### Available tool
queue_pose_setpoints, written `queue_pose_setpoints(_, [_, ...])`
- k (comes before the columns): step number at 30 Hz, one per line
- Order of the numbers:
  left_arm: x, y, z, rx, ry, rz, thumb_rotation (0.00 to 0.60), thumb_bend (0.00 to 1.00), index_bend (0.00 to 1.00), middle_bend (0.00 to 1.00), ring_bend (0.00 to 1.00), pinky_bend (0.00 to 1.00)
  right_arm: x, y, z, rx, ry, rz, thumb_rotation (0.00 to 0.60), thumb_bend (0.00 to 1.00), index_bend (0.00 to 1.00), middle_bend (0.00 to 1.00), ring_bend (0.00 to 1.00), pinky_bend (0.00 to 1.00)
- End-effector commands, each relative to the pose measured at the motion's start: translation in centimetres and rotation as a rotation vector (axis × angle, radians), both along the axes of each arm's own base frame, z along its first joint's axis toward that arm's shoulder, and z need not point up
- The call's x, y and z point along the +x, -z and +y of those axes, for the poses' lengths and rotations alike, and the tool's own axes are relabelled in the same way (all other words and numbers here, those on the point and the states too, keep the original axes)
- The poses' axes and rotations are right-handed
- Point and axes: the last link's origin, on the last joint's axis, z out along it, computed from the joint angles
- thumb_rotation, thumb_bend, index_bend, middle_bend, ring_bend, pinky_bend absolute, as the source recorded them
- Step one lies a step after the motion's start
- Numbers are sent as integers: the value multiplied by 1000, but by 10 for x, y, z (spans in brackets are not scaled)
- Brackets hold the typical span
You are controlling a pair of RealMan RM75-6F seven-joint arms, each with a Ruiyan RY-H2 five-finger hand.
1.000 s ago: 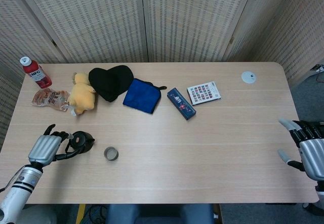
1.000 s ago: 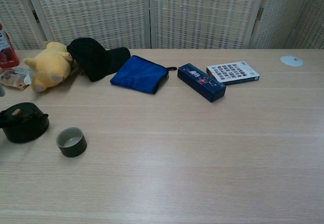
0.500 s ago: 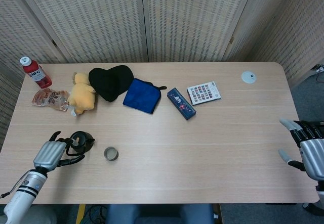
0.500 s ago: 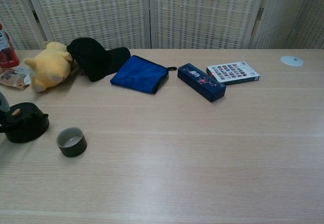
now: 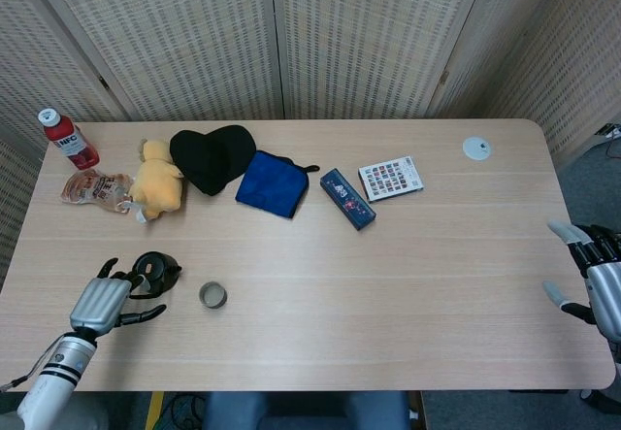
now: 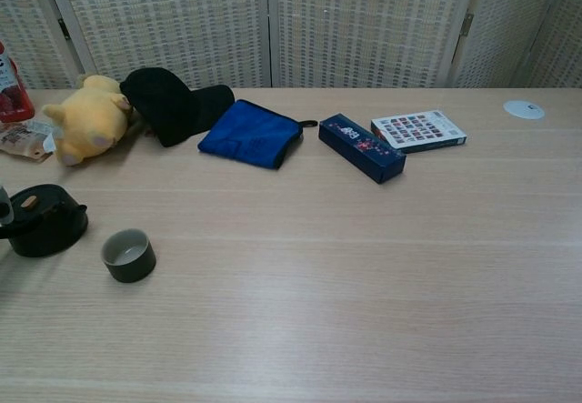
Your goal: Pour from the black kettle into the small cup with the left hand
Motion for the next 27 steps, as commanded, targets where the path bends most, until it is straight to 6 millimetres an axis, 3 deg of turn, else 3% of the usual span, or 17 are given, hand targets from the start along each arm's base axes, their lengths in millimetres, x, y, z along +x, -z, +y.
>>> queue_pose_setpoints(1, [1, 2, -2, -2, 3, 6, 0, 20, 372, 309, 297, 0, 0, 0, 0, 0, 0, 0, 600, 236, 157, 211, 169, 173])
queue_pose_setpoints(27, [13, 11, -6, -4, 22, 42, 0, 19, 375, 341, 335, 0, -5, -1, 2, -3, 20, 0, 600, 236, 157, 211, 169, 173])
